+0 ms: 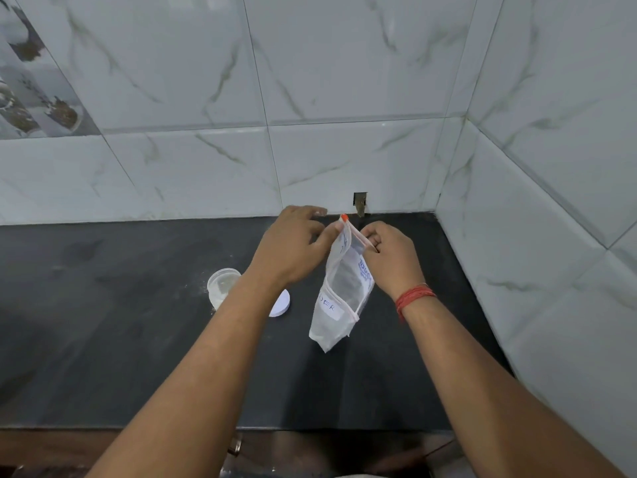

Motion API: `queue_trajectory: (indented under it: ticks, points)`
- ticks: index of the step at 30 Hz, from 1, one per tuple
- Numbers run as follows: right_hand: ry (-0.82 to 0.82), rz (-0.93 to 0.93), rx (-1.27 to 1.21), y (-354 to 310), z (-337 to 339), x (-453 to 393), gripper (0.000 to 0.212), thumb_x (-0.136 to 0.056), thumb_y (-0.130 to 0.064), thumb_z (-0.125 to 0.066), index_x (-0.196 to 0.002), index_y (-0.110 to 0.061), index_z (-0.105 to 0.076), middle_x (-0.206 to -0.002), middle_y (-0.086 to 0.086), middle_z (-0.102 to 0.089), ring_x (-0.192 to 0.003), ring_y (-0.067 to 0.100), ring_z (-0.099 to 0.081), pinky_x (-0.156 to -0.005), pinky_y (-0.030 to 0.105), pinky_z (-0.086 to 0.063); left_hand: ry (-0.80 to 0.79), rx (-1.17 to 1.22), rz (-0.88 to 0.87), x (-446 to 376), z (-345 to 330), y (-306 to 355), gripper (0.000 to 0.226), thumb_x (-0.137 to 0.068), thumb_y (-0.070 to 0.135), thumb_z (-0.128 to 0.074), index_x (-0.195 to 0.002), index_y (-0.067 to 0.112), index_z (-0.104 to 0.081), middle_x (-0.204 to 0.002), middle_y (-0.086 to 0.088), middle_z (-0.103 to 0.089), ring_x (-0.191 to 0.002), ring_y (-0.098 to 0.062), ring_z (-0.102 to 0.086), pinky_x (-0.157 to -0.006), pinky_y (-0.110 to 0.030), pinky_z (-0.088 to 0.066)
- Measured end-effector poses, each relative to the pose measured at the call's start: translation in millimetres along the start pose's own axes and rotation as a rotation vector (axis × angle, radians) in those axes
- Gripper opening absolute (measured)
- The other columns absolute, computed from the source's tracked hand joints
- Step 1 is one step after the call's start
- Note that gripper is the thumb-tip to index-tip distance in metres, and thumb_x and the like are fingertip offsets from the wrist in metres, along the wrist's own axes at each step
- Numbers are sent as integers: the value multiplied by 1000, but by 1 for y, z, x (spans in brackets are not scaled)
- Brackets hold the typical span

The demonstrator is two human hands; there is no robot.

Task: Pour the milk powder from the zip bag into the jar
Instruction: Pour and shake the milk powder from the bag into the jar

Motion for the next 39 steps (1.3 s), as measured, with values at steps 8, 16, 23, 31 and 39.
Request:
queue_trajectory:
  ticks: [8,16,23,31,39]
  points:
    - [-12,6,102,-16,2,-6,20,-88,-1,-57,-95,-19,-64,-93,1,-62,-79,16,-59,-71,29,-52,213,-20,-185,-2,-9,21,26,-76,0,-57,-97,12,-63,-87,-3,-58,-68,-26,-56,-60,-37,-45]
    - [26,24,4,-28,12,-15,19,-87,-1,-57,-93,-18,-65,-87,-1,-65,-76,14,-61,-64,19,-46,-81,-195,107,-17,-26,-7,18,-91,35,-57,-99,20,-61,-88,7,-65,-81,-21,-62,-66,-34,-50]
    - [70,82,58,-26,13,-23,21,-83,2,-53,-86,-16,-64,-91,0,-61,-76,13,-55,-64,15,-39,185,-178,200,-14,-18,-24,8,-95,20,-48,-88,16,-47,-73,0,-52,-70,-32,-49,-58,-35,-31]
    - [264,184,-57,-23,15,-27,15,-83,-3,-62,-82,-17,-66,-85,-3,-60,-69,6,-54,-63,7,-41,364,-127,152,-12,-13,-31,6,-97,17,-50,-91,15,-49,-75,1,-59,-65,-31,-52,-60,-35,-34]
    - [344,232,-76,-26,16,-33,13,-84,-4,-64,-83,-17,-66,-86,-2,-58,-69,9,-55,-64,6,-41,390,-74,160,-15,-14,-38,7,-99,18,-48,-95,13,-52,-80,-1,-63,-68,-31,-55,-62,-39,-45]
Point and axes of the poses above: each hand's wrist, its own x-axis away from the middle knuckle, its own z-axis out of the back of the hand, y = z × x, the point moved 3 cm from there along -x, towards the middle knuckle
